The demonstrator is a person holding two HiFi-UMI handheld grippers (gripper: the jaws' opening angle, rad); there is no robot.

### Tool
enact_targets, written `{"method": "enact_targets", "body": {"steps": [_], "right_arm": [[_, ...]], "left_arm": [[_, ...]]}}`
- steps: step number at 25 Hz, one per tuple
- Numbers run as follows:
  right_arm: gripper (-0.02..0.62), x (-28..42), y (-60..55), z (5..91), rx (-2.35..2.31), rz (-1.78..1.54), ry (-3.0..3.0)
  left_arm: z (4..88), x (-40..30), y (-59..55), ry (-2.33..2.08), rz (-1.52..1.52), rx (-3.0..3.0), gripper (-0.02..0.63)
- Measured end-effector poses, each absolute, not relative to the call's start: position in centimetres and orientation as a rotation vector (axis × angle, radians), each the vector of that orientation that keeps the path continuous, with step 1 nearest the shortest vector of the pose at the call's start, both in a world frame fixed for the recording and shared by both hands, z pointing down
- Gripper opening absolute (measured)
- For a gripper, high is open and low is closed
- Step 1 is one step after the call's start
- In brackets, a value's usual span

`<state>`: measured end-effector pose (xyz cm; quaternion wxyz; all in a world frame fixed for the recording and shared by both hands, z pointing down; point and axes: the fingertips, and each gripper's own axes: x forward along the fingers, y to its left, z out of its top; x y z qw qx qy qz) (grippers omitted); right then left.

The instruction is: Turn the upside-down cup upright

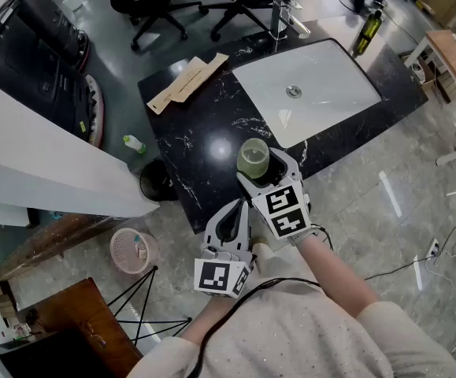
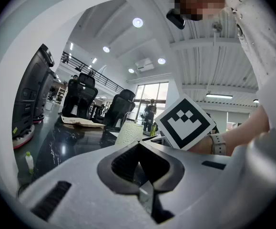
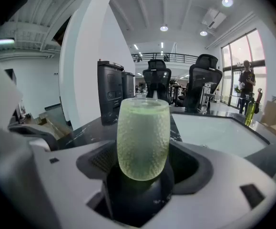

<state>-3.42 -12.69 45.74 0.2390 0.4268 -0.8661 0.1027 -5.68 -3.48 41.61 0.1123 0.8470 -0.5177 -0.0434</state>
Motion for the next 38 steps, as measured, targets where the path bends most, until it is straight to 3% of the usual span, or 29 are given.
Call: {"method": "enact_targets", "body": {"steps": [7,19,26,38], "right_arm": [[0.327,-3.2,-12.9,45.7,1.151,0.229,-2.336],[0.327,-3.0,-10.0,45.6,1.048,0.467,-2.439],[0.327,-3.4,-9.0,44.3,0.997,0.943,-2.552],[0.327,-6.0,-6.7,42.9,0.608,2.123,-2.637]], "left_arm": [[41.4,-5.9,-3.8,-1.536,-0.157,2.469,0.006],[41.8,-6.4,-3.1,-1.527,-0.158,2.449,0.006],[41.1,-6.2,-2.6,-1.527,-0.163,2.469,0.006],[39.7,-9.4,-1.9,-1.645,-0.189,2.429,0.006]]}}
